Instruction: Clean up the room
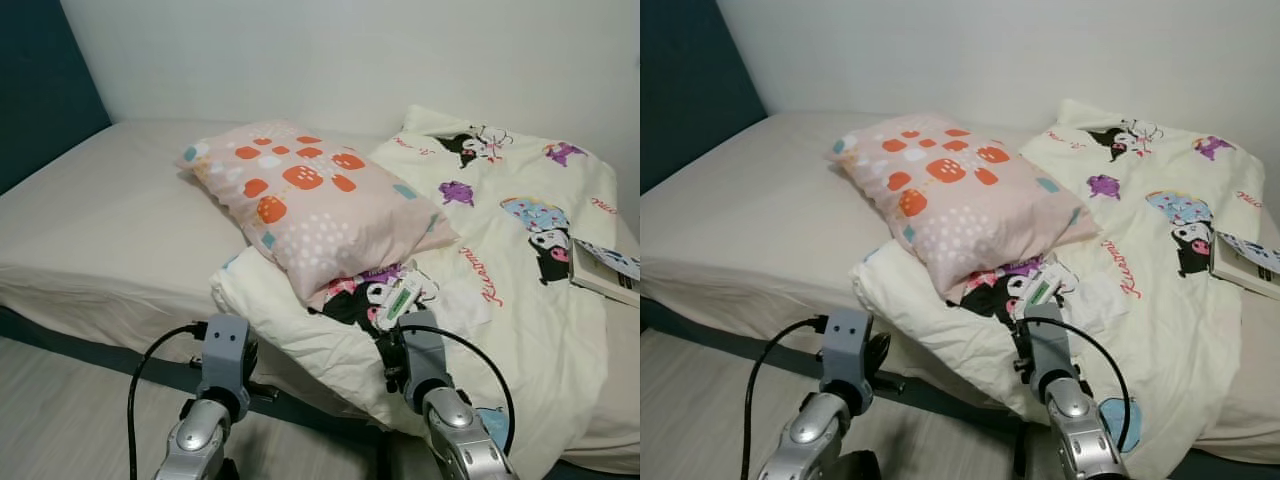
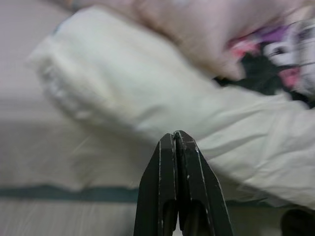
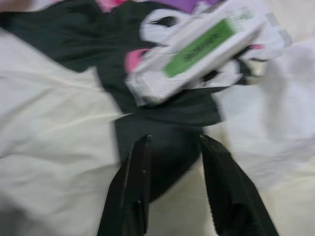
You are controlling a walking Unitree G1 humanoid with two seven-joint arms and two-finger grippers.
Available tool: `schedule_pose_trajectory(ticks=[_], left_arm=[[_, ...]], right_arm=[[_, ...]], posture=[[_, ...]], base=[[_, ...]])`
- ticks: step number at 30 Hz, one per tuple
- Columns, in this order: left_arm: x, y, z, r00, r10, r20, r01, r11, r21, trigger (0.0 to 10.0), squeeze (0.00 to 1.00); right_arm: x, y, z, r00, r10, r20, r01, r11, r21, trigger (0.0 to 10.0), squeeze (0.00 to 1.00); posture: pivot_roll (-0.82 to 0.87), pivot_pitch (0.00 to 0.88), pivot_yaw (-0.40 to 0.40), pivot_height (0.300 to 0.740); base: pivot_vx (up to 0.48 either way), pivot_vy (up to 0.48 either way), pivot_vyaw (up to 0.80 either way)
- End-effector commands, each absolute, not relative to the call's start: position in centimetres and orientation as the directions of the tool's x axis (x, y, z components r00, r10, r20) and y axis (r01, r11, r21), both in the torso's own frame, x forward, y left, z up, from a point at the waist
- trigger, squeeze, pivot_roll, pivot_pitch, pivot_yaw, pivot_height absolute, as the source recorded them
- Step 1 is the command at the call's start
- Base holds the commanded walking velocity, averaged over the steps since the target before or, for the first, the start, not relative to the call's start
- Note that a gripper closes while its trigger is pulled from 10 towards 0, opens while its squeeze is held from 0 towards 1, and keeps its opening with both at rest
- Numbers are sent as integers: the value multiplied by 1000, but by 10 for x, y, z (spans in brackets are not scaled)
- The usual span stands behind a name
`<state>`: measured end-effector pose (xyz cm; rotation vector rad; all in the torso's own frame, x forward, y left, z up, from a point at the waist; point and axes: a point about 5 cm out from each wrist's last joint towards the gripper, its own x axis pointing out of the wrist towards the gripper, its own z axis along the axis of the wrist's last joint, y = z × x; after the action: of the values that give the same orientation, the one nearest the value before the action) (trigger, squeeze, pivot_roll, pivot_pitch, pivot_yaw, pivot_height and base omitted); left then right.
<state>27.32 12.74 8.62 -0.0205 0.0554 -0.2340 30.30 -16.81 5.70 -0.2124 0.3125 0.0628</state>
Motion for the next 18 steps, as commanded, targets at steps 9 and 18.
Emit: schedule_pose_trajectory(ticks=[9,18], left_arm=[[261,110,107,859,-508,66,509,861,-5,10000,0],[253,90,116,755,-649,91,648,760,48,10000,0]], right_arm=[[315,-192,69,969,-13,-247,-46,971,-235,10000,1000],[330,-199,75,971,49,-236,-96,977,-190,10000,1000]], posture=[[-93,180,16,567],[-70,222,18,567]], base=[[0,0,0],[0,0,0]])
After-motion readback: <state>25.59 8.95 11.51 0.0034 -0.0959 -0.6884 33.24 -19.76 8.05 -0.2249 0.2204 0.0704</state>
